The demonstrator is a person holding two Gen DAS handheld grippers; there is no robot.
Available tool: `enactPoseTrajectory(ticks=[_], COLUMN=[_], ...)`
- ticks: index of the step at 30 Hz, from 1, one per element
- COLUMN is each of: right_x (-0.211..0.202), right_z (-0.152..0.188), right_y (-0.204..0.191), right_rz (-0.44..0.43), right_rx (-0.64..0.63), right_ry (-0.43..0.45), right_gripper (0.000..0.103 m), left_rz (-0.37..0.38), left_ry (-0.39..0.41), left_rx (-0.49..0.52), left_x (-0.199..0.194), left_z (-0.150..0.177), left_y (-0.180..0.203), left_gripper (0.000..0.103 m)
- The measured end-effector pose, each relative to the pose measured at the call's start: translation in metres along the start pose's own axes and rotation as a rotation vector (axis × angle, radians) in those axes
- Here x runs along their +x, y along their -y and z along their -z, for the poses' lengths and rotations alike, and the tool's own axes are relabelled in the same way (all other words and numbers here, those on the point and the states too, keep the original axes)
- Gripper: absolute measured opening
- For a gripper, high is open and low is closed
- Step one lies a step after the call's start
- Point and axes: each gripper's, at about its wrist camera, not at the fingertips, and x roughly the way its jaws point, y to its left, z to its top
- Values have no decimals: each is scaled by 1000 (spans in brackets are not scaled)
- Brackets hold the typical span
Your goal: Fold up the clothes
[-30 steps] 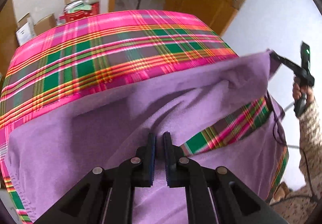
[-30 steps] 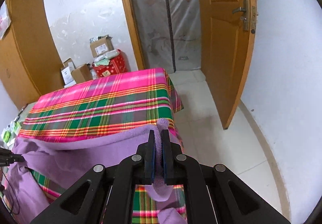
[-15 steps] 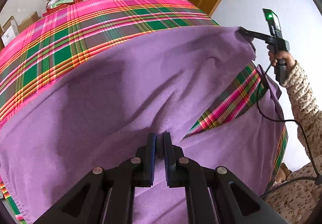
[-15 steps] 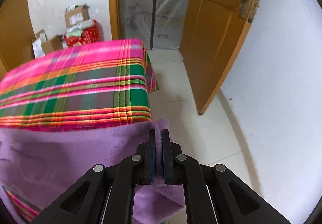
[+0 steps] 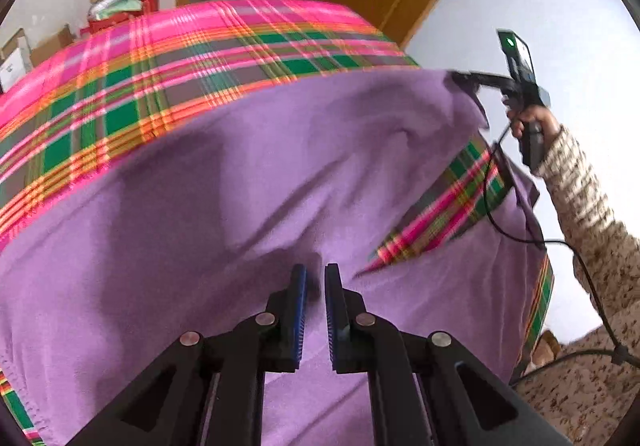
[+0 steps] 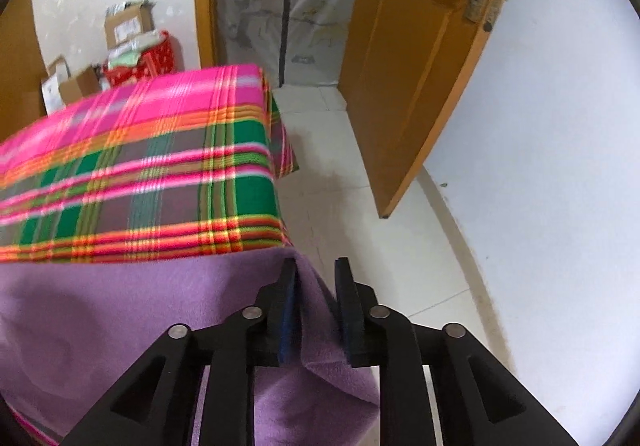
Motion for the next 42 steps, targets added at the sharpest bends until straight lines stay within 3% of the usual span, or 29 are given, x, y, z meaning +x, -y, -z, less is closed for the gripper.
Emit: enactPoseTrajectory(ticks=[4,9,13,17,23,25,26,34,39,42], right_x=[-15,-35,-28,-18,-3,2,2,-6,-16,-32], right_z=[3,21,36,50,72,79,80,71,80,91], right_y=[21,46,55,61,70,72,73,83,76,75], right_rz=[-89,-134,-208,-280,-390,-426,-433,-323,-308,-311], right_rx=[83,144,203,253,327,352,358,355,303,262], right_ry=[13,41,10,-25,-77,-95,-95,-59,-62,-48], right_gripper=[21,25,26,41,40,23,8,7,11,25], left_rz=[14,33,38,50,48,50,48,48,38,34], left_ry=[29,27,26,12,-1,-3,-5,-9,-1,3], left_rx=[-17,-34,-42,-58,-81,-92,-95,-121,-107,-92], left_x=[-1,9,14,21,27,29,30,35,29,26], left_z=[-6,-8,-8,-7,-5,-5,-5,-4,2,7], left_y=[1,4,7,7,8,6,6,5,14,21], left_gripper=[11,11,11,12,12,12,12,12,12,12])
